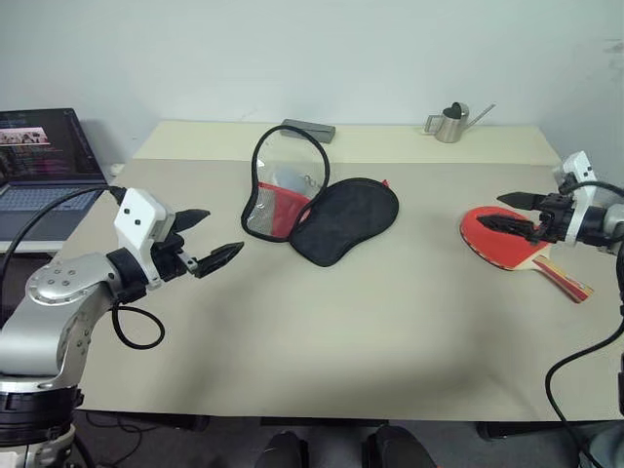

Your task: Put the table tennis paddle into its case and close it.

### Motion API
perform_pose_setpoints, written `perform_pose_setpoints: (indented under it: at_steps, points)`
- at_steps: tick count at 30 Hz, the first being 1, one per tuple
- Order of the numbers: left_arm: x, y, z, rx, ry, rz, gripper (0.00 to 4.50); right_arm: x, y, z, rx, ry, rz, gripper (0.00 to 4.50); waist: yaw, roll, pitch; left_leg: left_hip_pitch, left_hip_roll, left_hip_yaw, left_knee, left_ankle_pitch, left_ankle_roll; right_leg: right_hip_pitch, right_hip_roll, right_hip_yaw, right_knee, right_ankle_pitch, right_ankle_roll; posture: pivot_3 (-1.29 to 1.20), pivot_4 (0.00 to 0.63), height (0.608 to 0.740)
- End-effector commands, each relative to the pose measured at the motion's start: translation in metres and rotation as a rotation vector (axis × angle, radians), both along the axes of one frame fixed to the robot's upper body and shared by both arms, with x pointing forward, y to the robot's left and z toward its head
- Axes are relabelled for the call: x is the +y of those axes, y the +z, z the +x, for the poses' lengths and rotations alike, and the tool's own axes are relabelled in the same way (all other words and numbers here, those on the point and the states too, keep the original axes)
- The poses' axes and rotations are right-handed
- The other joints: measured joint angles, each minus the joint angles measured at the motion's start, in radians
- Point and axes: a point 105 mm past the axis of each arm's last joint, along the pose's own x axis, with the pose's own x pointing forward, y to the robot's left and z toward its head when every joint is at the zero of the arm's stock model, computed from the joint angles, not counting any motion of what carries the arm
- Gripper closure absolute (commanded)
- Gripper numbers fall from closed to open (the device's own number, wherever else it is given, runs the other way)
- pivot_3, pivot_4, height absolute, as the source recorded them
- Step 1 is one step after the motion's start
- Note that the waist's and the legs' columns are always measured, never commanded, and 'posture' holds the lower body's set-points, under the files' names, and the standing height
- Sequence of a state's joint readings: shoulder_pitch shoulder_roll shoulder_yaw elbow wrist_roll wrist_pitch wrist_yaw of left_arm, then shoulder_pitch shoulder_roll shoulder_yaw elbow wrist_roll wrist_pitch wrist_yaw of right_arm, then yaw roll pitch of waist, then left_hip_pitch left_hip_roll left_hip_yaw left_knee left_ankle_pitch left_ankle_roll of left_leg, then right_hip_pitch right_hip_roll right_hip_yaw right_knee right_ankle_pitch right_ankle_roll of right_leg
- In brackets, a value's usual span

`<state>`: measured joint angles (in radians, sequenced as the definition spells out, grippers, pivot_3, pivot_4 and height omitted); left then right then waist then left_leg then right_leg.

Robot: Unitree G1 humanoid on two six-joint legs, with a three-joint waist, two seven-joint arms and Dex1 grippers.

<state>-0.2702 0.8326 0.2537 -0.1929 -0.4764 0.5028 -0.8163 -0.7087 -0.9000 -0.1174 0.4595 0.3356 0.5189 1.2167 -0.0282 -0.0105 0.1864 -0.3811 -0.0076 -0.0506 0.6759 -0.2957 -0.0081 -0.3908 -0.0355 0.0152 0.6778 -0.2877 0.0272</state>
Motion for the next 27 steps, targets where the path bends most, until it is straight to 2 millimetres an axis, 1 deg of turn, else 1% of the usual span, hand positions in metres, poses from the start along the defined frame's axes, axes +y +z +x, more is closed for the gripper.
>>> perform_pose_setpoints:
  at_steps: [1, 5, 8, 10, 16, 19, 21, 24, 27]
  points:
    - [-0.003, 0.005, 0.006, -0.038, -0.021, 0.022, 0.0, -0.003, 0.02, -0.01, -0.037, 0.0, -0.015, 0.05, 0.0, 0.0, 0.0, 0.0, 0.0, 0.0, 0.0, 0.0, 0.0, 0.0, 0.0, 0.0, 0.0, 0.0, 0.0, 0.0, 0.15, 0.74]
    - [-0.006, 0.006, 0.017, -0.058, -0.041, 0.025, 0.0, -0.005, 0.024, -0.015, -0.044, -0.031, 0.0, 0.05, 0.001, 0.0, 0.001, 0.0, 0.0, 0.0, 0.001, 0.0, 0.0, 0.0, 0.0, 0.0, 0.001, 0.0, 0.0, 0.0, 0.15, 0.74]
    - [-0.011, 0.009, 0.019, -0.058, -0.088, 0.01, 0.0, 0.004, 0.029, -0.022, -0.051, -0.001, 0.003, 0.05, 0.0, 0.0, 0.001, 0.0, 0.0, 0.0, 0.001, 0.0, -0.001, 0.0, 0.0, 0.0, 0.001, 0.0, 0.0, 0.0, 0.15, 0.74]
    - [-0.01, 0.01, 0.021, -0.06, -0.1, 0.008, 0.0, 0.013, 0.032, -0.025, -0.057, 0.026, 0.007, 0.05, -0.002, 0.0, 0.001, 0.0, 0.0, 0.0, 0.0, 0.0, 0.0, 0.0, 0.0, 0.0, 0.001, 0.0, 0.0, 0.0, 0.15, 0.74]
    - [0.0, 0.014, 0.019, -0.049, -0.124, 0.013, 0.0, 0.038, 0.032, -0.03, -0.054, 0.09, 0.03, 0.05, -0.002, -0.001, 0.001, 0.0, 0.0, 0.0, 0.001, 0.0, -0.001, -0.001, 0.0, 0.0, 0.001, 0.0, 0.0, 0.0, 0.15, 0.74]
    - [0.011, 0.013, 0.014, -0.029, -0.137, 0.026, 0.0, 0.053, 0.026, -0.034, -0.044, 0.123, 0.037, 0.05, -0.002, -0.001, 0.001, 0.0, 0.0, 0.0, 0.001, 0.0, -0.001, -0.001, 0.0, 0.0, 0.001, 0.0, 0.0, 0.0, 0.15, 0.74]
    - [0.014, 0.009, 0.011, -0.012, -0.138, 0.03, 0.0, 0.055, 0.024, -0.036, -0.039, 0.116, 0.047, 0.05, -0.002, -0.001, 0.001, 0.0, 0.0, 0.0, 0.0, 0.0, 0.0, -0.001, 0.0, 0.0, 0.0, 0.0, 0.0, 0.0, 0.15, 0.74]
    - [0.017, 0.007, 0.007, 0.017, -0.151, 0.03, 0.0, 0.063, 0.027, -0.043, -0.031, 0.136, 0.064, 0.05, -0.001, -0.001, 0.002, -0.001, 0.0, 0.0, 0.0, 0.0, 0.0, -0.001, 0.0, 0.0, 0.0, 0.0, 0.0, 0.0, 0.15, 0.74]
    - [0.023, 0.003, 0.013, 0.024, -0.132, 0.029, 0.0, 0.07, 0.025, -0.047, -0.023, 0.153, 0.068, 0.05, 0.0, -0.001, 0.002, -0.001, 0.0, 0.0, 0.001, 0.0, 0.0, -0.001, 0.0, 0.0, 0.0, 0.0, 0.0, 0.0, 0.15, 0.74]
